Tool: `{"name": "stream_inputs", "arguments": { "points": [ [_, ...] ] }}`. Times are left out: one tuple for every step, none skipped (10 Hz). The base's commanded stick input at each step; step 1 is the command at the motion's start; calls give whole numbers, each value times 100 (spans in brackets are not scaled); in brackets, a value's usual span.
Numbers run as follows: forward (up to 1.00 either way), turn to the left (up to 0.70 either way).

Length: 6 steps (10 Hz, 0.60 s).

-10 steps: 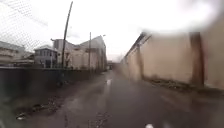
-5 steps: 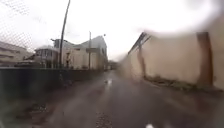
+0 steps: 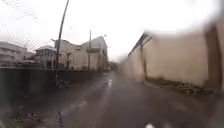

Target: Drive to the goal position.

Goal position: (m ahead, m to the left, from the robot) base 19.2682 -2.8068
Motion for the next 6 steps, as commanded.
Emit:
{"name": "stream_inputs", "arguments": {
  "points": [
    [50, 7],
    [50, 7],
    [50, 7],
    [50, 7],
    [50, 7],
    [50, 7]
  ]
}}
